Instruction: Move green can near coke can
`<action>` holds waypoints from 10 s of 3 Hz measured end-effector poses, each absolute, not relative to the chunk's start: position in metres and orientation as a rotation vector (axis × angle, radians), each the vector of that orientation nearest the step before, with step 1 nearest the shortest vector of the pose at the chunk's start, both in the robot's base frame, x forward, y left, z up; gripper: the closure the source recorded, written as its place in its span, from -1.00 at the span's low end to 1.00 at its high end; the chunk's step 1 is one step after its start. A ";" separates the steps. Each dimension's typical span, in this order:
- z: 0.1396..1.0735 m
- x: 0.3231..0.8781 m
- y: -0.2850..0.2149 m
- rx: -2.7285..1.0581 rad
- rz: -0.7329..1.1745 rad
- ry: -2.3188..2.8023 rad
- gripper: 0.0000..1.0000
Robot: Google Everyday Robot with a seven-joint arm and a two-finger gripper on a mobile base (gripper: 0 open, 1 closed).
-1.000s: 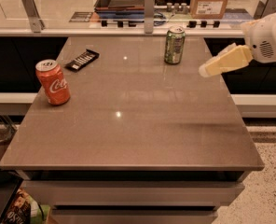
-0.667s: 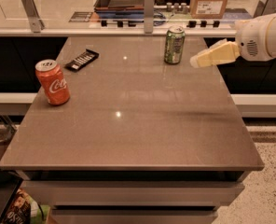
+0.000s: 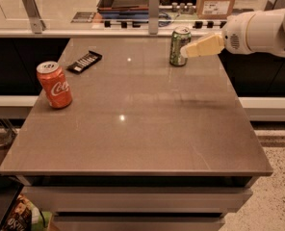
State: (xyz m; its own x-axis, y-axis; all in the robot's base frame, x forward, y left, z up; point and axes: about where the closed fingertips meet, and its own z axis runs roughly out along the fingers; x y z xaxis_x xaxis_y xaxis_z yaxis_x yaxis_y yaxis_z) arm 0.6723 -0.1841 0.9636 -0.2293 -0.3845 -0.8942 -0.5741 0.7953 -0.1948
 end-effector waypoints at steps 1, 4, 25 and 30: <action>0.954 0.694 -0.177 -0.688 0.222 1.831 -1.00; 0.919 0.758 -0.163 -0.552 0.291 1.720 -1.00; 0.909 0.564 0.106 -1.024 0.881 1.486 1.00; 0.899 0.558 0.128 -1.109 0.884 1.474 -0.27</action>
Offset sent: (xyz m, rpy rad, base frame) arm 0.0835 0.0130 -0.0356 0.1775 -0.1122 -0.1125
